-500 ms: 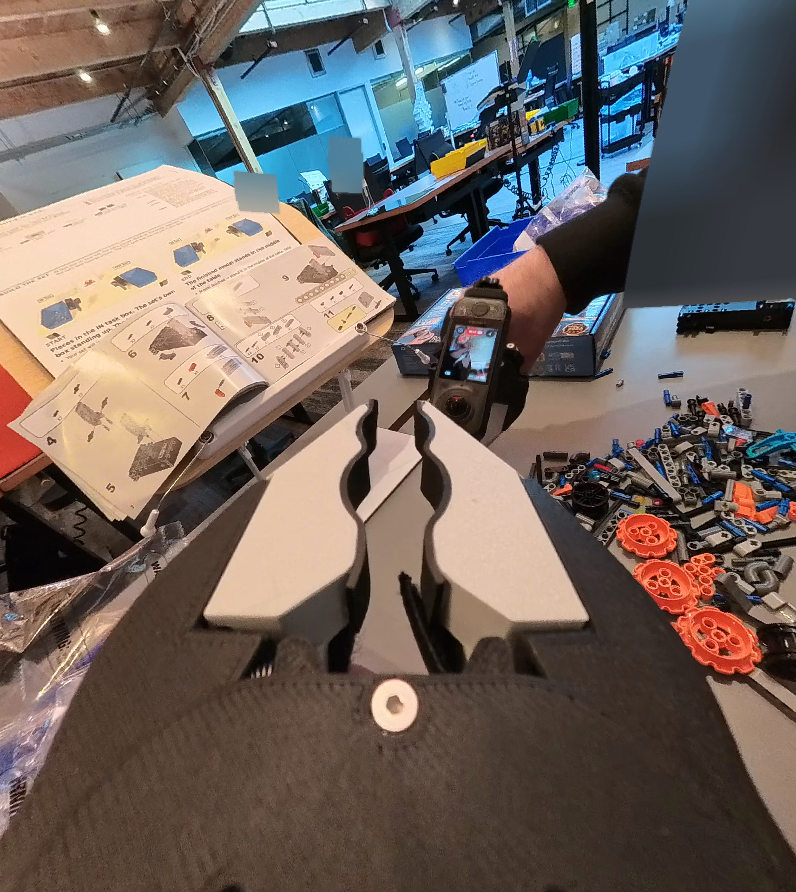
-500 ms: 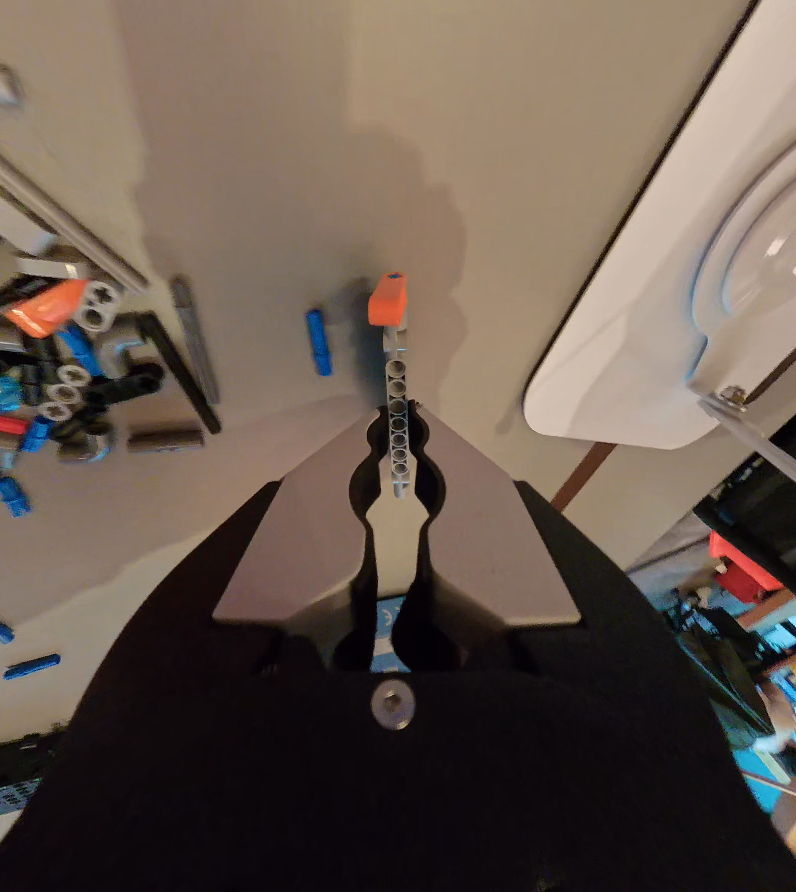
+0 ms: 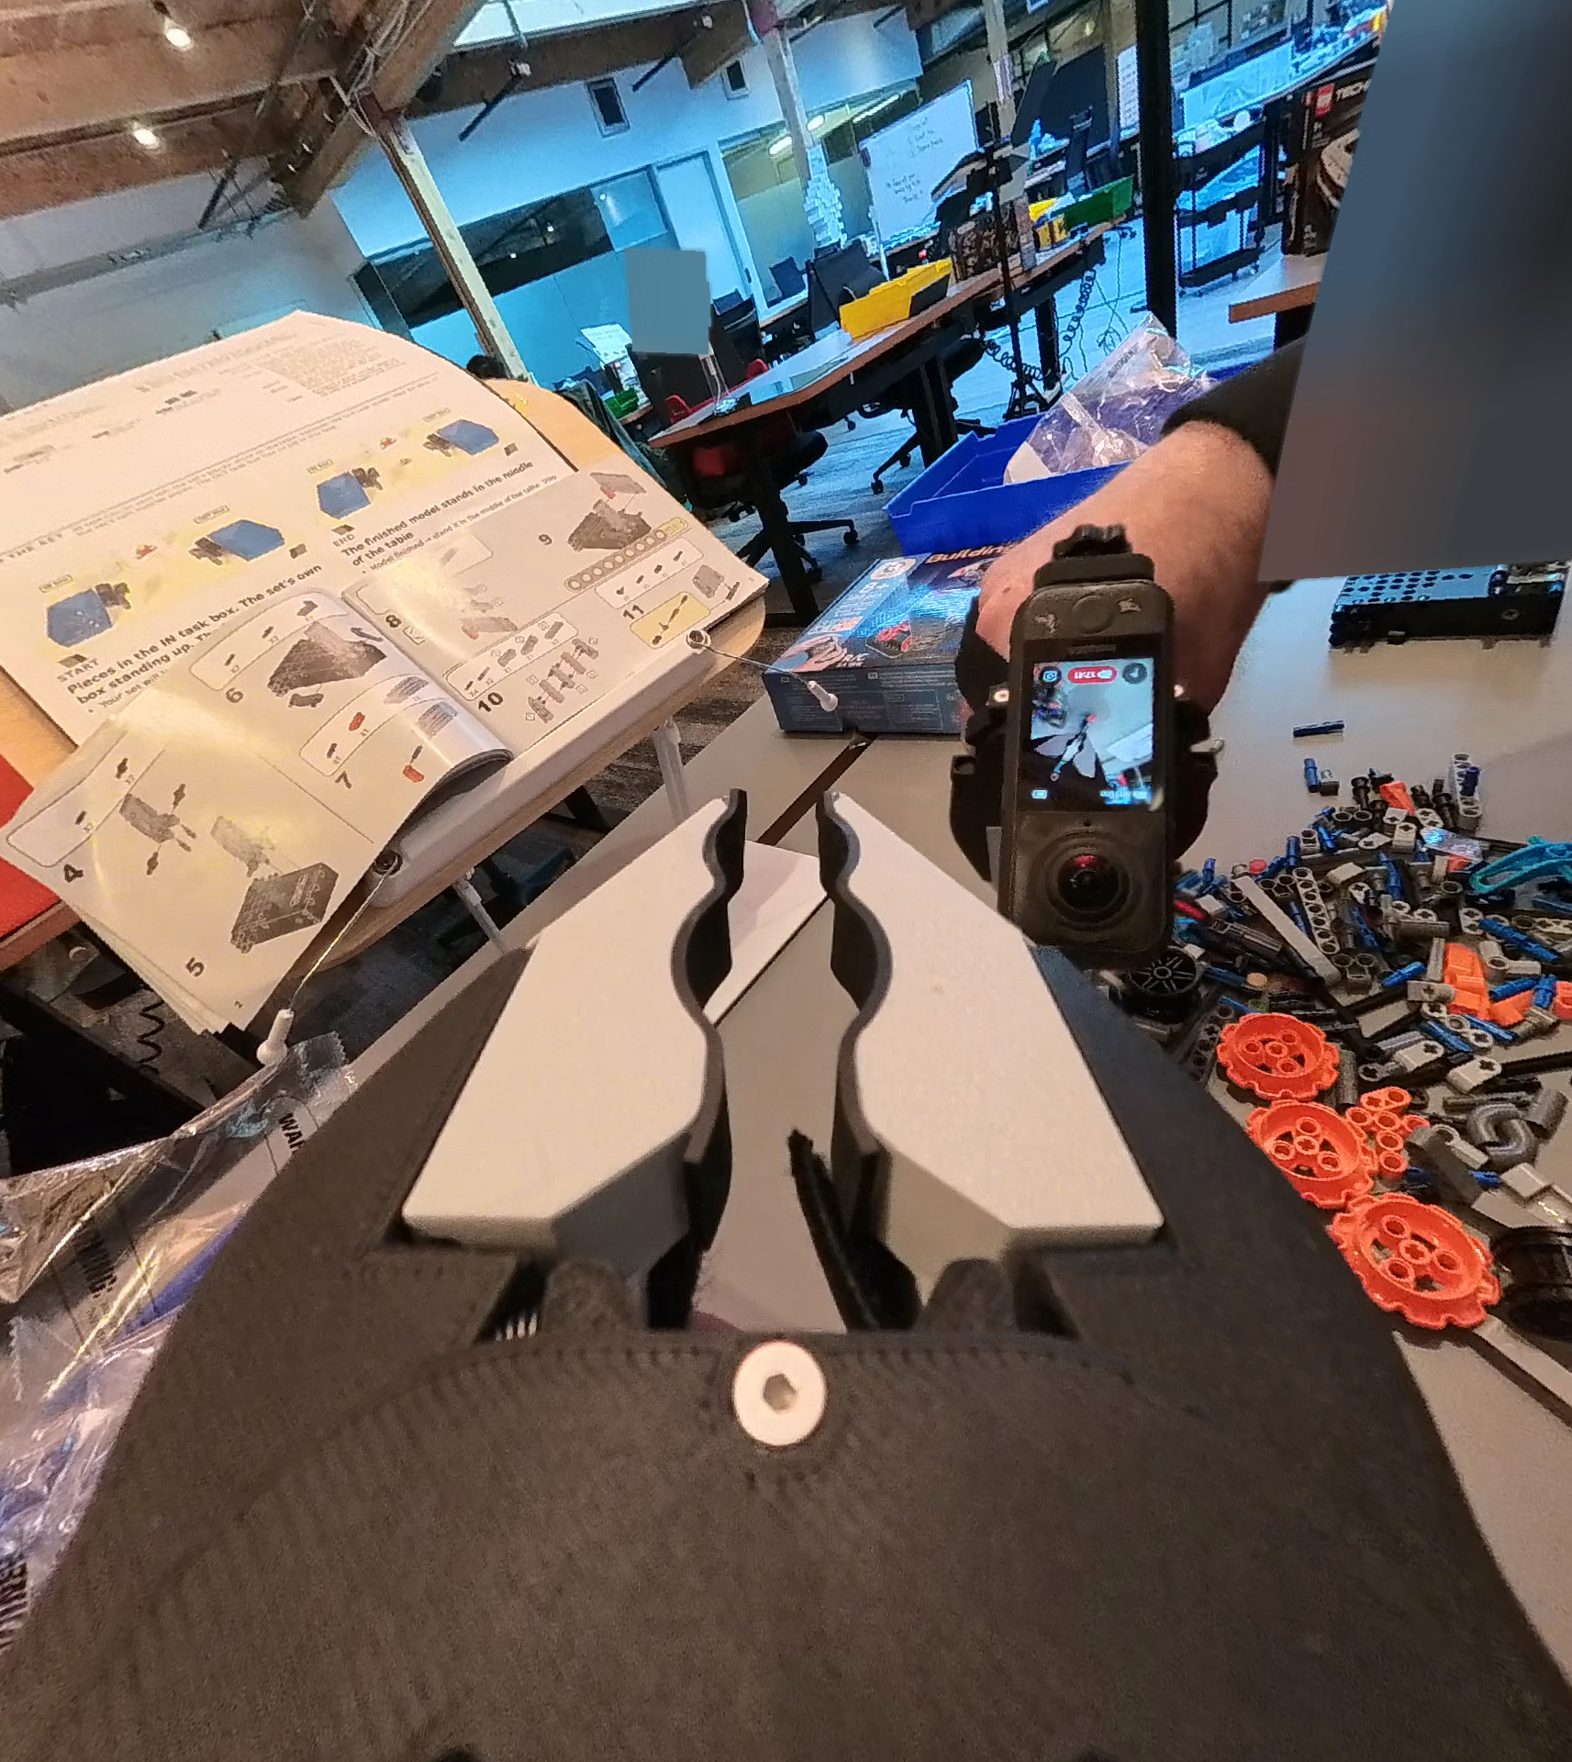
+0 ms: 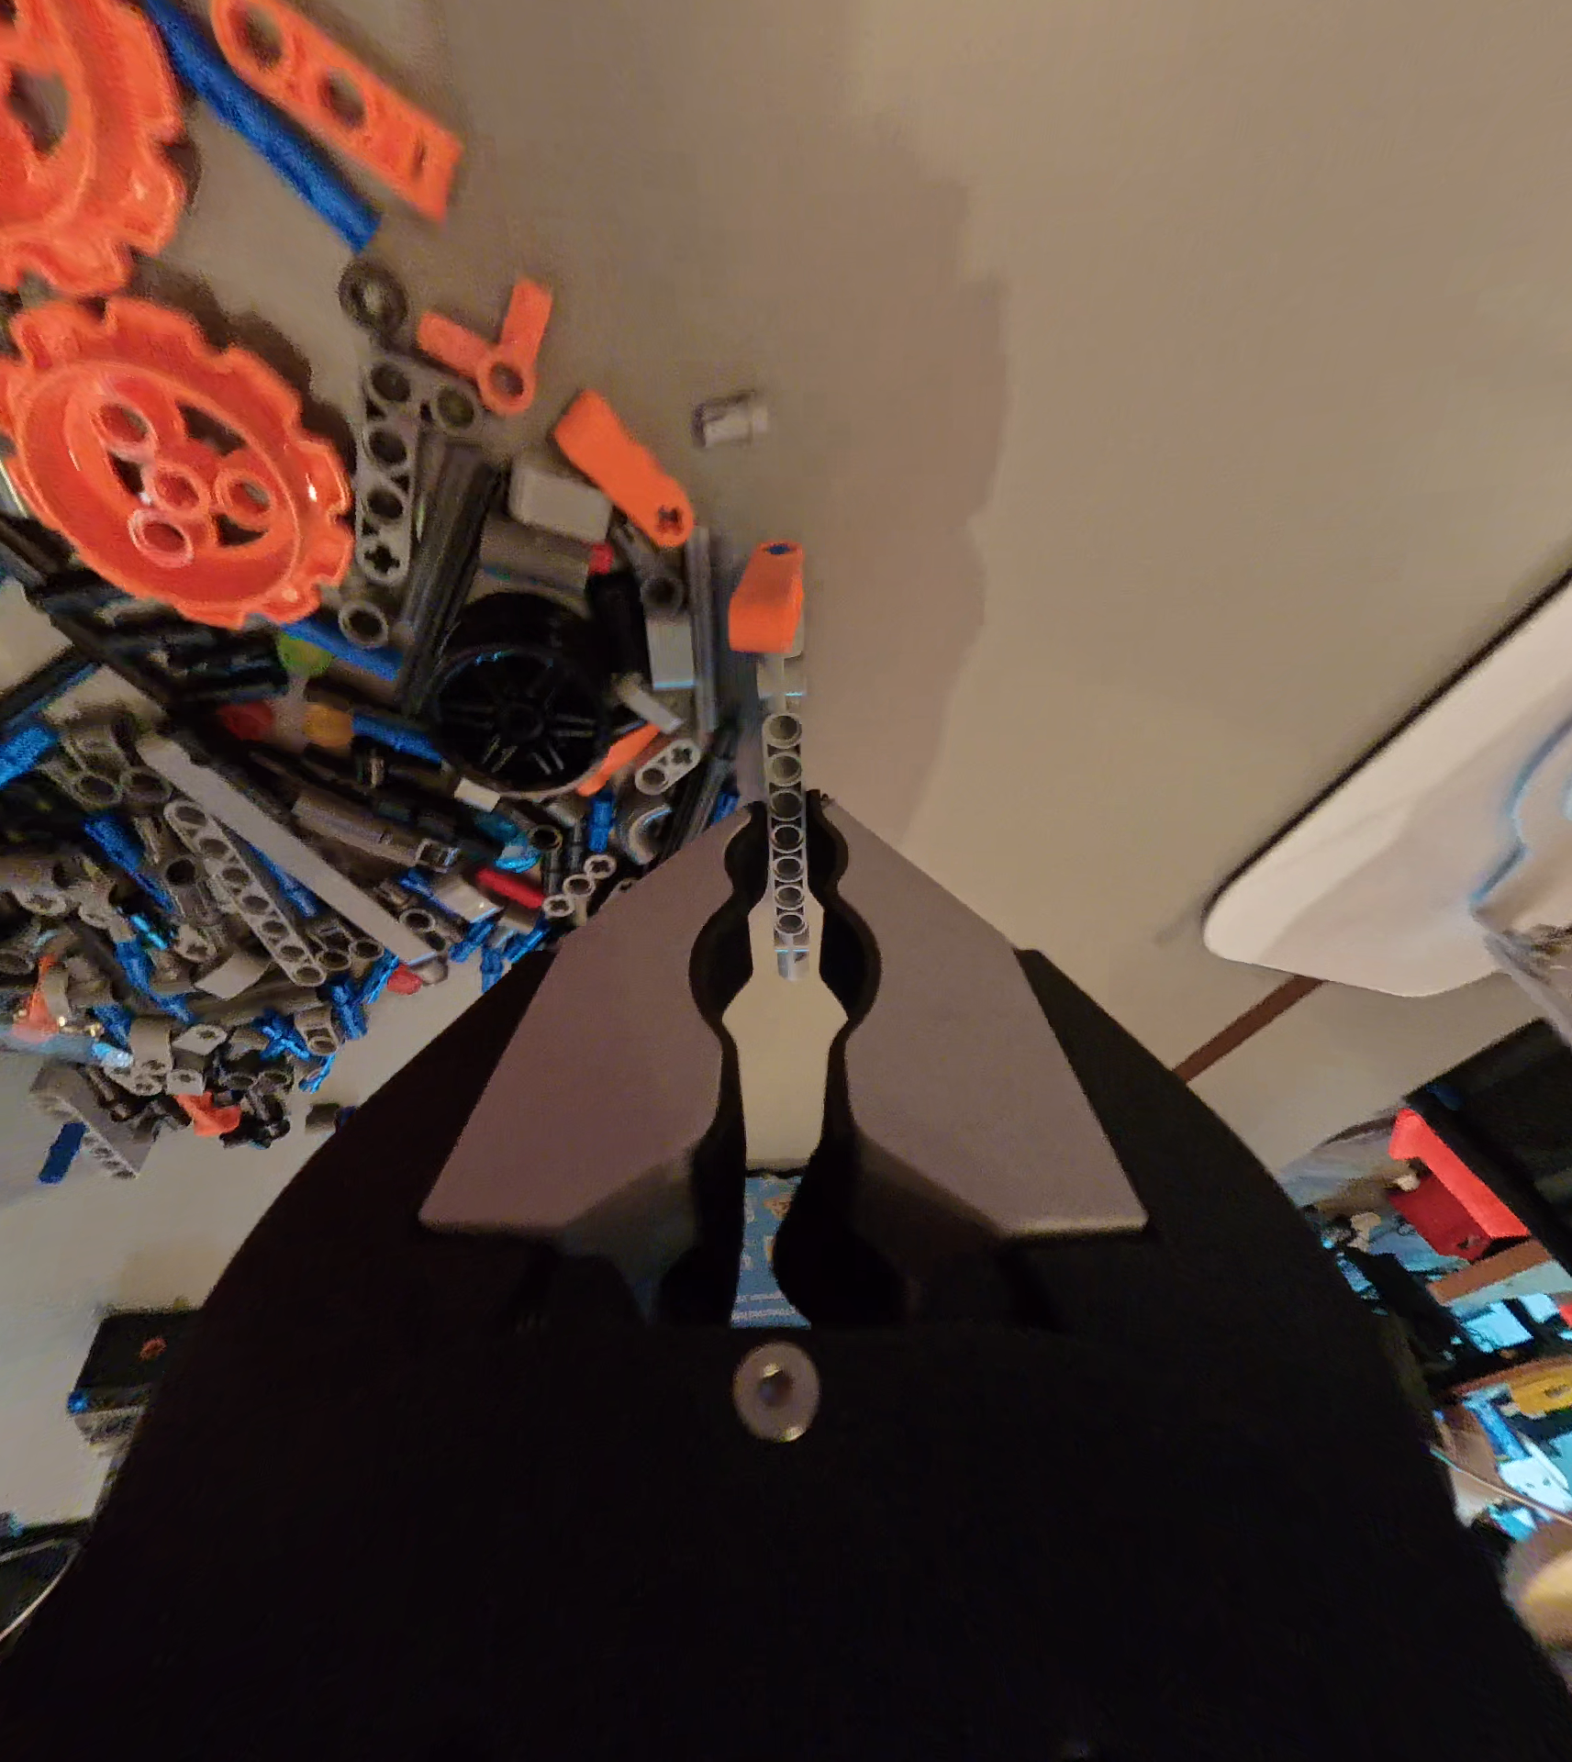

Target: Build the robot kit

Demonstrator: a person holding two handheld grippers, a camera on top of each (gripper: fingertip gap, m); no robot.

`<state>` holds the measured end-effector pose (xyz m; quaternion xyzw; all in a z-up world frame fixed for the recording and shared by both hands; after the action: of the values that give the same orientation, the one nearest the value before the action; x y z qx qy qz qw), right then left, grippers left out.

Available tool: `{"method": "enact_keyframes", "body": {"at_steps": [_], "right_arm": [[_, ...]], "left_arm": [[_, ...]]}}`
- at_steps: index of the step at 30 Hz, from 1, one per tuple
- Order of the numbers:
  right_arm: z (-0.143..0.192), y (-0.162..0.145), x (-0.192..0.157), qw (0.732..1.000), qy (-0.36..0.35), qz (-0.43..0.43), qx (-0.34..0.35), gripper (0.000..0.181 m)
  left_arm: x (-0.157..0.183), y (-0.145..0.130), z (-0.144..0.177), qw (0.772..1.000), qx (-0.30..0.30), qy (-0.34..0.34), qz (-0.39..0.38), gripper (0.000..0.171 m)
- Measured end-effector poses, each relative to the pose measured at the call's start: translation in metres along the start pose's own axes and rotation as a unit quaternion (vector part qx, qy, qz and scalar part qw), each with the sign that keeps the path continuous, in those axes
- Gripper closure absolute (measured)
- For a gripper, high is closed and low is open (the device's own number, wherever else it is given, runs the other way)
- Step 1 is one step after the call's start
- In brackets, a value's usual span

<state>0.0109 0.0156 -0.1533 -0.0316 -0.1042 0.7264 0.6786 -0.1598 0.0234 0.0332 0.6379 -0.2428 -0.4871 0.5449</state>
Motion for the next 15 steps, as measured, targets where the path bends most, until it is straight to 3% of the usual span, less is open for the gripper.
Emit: {"method": "enact_keyframes", "body": {"at_steps": [2,7,11,15], "right_arm": [[0.013,0.021,0.003,0.999,-0.03,0.023,0.029,0.176],[0.051,0.123,-0.003,0.971,-0.122,0.157,0.131,0.176],[0.059,0.184,-0.001,0.948,-0.173,0.223,0.151,0.176],[0.044,0.213,-0.009,0.935,-0.168,0.281,0.134,0.176]], "left_arm": [[-0.002,0.001,0.002,1.0,0.001,0.006,-0.005,0.159],[-0.015,0.006,0.01,1.0,0.01,0.026,-0.001,0.159],[-0.027,0.009,0.019,0.999,0.02,0.041,0.003,0.159],[-0.031,0.011,0.023,0.999,0.023,0.047,0.003,0.159]]}}
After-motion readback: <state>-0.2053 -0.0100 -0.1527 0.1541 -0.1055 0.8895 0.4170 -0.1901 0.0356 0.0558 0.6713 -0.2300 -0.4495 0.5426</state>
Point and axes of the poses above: each gripper's, where its closed fingertips meet, z back along the fingers, y out of its top, x = y × z across the jaws, the point moved 3 cm from there along z, back along the fingers, and after that the axes turned 5 degrees about y, right-handed, at the moved point
